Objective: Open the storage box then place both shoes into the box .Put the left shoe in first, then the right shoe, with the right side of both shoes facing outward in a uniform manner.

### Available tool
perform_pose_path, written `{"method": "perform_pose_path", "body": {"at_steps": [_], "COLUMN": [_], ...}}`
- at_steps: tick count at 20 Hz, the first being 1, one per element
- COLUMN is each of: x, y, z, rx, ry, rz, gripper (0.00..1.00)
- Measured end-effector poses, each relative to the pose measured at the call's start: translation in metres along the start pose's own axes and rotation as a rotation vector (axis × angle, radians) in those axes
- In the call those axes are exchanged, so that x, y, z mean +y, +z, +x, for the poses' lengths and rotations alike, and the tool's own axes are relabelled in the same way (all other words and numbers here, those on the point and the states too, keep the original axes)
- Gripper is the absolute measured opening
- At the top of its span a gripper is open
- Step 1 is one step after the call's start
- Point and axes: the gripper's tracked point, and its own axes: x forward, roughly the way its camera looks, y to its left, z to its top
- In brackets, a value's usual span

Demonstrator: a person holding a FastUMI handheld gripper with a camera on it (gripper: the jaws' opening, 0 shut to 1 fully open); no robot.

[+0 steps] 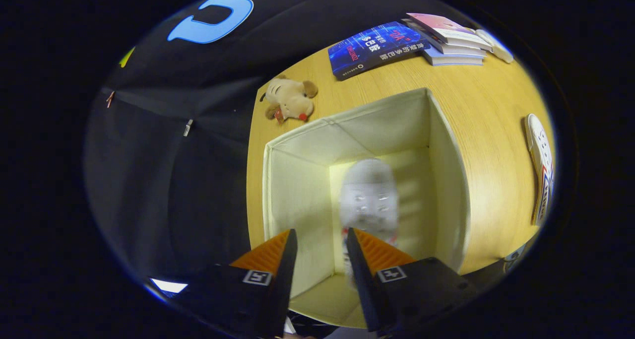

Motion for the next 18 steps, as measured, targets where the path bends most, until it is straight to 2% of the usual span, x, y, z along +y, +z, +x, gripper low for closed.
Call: {"method": "perform_pose_path", "body": {"at_steps": [1, 4, 5, 10, 12, 15, 18], "x": [0.000, 0.001, 0.000, -0.008, -0.024, -0.070, -0.129], "y": [0.000, 0.000, 0.002, 0.026, 0.044, 0.073, 0.093], "z": [-0.002, -0.012, -0.017, -0.066, -0.092, -0.134, -0.166], "rx": [0.000, -0.003, -0.006, -0.041, -0.074, -0.146, -0.178], "ry": [0.002, 0.028, 0.037, 0.095, 0.093, 0.028, -0.049], "rz": [-0.007, -0.025, -0.029, -0.050, -0.077, -0.108, -0.079], "gripper": [0.76, 0.79, 0.86, 0.86, 0.86, 0.86, 0.86]}}
